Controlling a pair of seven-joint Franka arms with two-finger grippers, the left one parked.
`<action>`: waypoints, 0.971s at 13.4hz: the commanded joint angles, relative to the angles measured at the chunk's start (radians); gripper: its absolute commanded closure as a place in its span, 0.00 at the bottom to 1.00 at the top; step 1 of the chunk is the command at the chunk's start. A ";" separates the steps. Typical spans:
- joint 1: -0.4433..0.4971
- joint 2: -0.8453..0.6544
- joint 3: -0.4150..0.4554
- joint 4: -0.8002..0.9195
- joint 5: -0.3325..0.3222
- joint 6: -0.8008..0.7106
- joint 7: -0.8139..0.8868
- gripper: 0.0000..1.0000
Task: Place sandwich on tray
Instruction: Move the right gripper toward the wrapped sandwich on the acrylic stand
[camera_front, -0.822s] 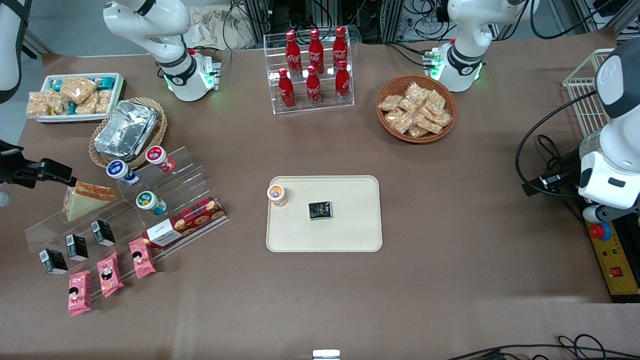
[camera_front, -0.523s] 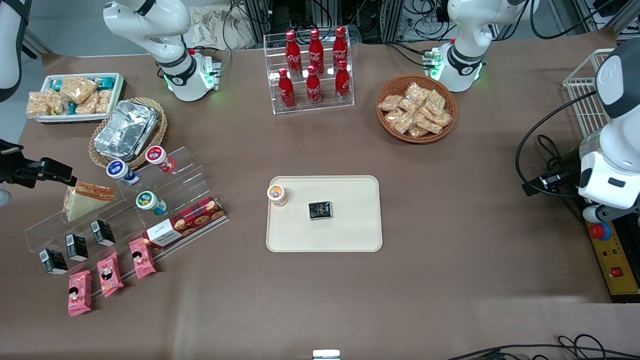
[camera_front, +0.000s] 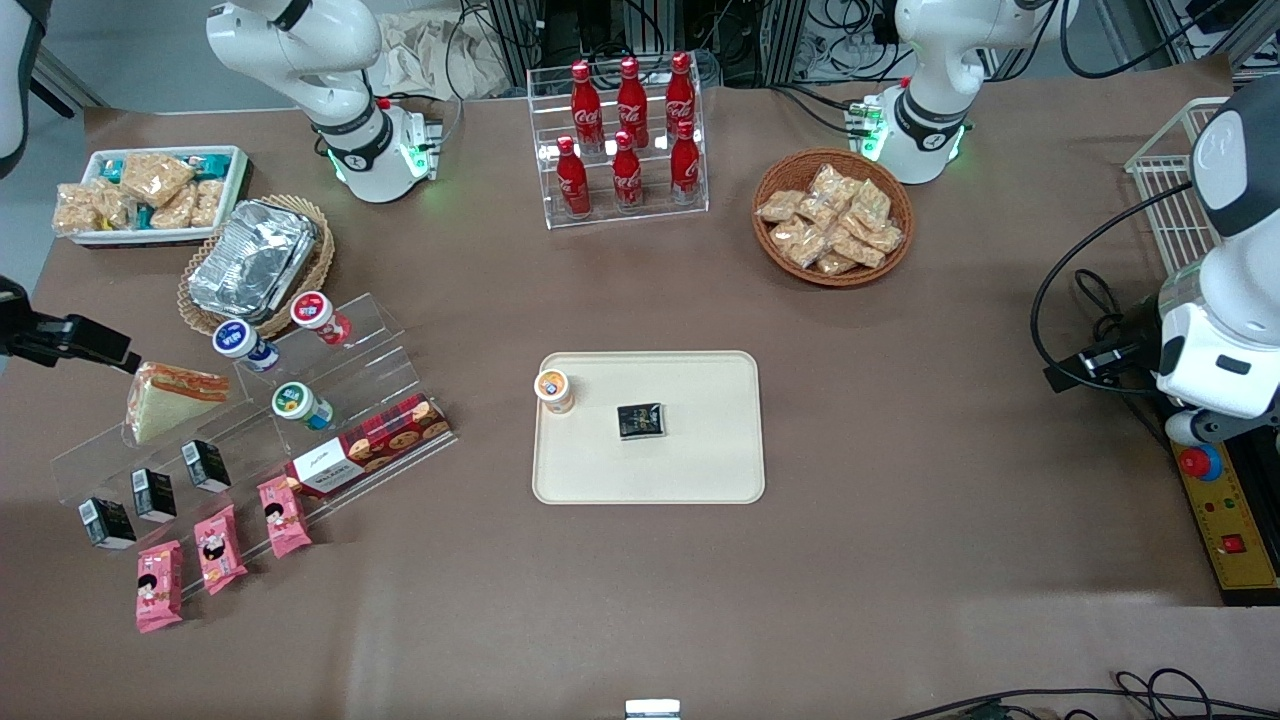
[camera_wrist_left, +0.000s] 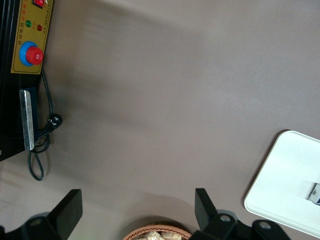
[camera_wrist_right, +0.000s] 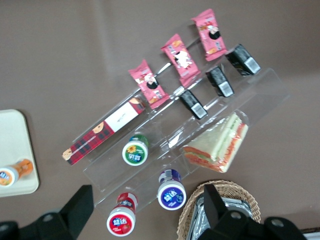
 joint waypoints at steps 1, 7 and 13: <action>-0.007 0.002 -0.010 0.013 0.005 -0.011 0.037 0.02; -0.006 0.016 -0.009 0.000 -0.061 -0.003 0.454 0.02; -0.090 0.021 -0.035 -0.063 -0.081 -0.029 0.658 0.02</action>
